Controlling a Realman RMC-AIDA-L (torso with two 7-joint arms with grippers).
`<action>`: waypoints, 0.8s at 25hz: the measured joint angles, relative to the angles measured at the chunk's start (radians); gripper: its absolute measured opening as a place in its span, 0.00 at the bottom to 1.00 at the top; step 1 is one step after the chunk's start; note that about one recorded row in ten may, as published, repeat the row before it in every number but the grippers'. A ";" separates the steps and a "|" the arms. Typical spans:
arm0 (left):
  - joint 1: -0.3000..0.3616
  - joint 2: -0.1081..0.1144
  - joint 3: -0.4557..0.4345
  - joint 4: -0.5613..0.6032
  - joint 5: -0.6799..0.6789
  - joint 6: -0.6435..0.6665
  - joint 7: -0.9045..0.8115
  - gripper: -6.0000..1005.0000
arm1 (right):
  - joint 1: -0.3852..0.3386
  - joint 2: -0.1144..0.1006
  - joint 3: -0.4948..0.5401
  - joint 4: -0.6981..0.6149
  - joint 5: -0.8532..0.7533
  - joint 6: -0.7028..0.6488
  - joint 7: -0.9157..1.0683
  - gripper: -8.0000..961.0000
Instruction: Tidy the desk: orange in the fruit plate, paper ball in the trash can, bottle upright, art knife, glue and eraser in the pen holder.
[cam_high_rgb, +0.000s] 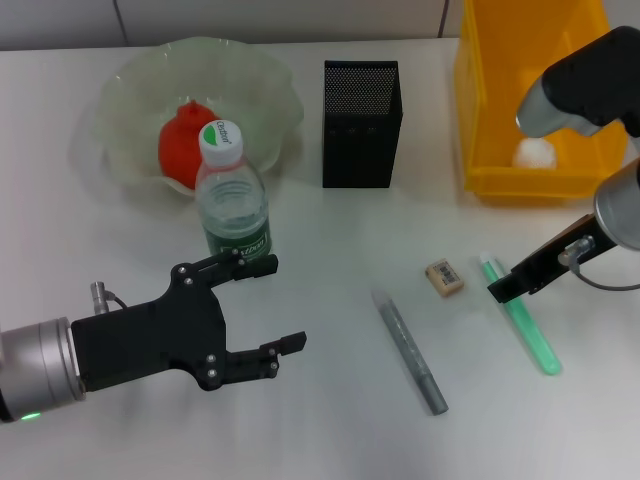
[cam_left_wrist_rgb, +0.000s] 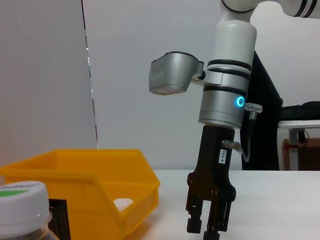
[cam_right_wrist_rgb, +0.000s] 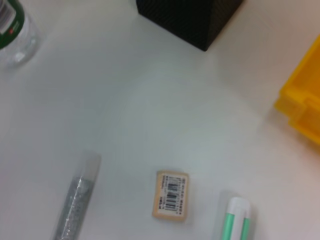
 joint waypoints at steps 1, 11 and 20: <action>-0.001 0.000 0.000 0.000 0.000 -0.003 0.000 0.81 | 0.002 0.000 -0.007 0.006 -0.001 0.005 0.000 0.75; -0.006 -0.001 0.002 -0.013 0.001 -0.010 0.001 0.81 | 0.034 0.000 -0.038 0.095 -0.002 0.038 0.005 0.51; -0.008 0.000 0.001 -0.014 0.001 -0.010 0.001 0.81 | 0.032 -0.001 -0.033 0.108 -0.003 0.057 0.005 0.26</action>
